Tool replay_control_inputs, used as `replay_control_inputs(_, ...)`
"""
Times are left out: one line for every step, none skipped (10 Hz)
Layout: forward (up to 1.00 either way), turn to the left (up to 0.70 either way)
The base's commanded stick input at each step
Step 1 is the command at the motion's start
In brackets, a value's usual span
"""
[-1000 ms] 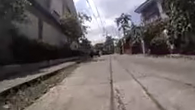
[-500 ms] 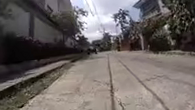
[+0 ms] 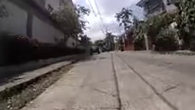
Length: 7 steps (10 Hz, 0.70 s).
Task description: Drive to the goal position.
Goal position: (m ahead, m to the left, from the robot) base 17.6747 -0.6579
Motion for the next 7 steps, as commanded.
replay_control_inputs(1.0, -0.03)
replay_control_inputs(1.0, -0.02)
replay_control_inputs(1.0, 0.0)
replay_control_inputs(1.0, 0.0)
replay_control_inputs(1.0, 0.0)
replay_control_inputs(1.0, 0.0)
replay_control_inputs(1.0, 0.0)
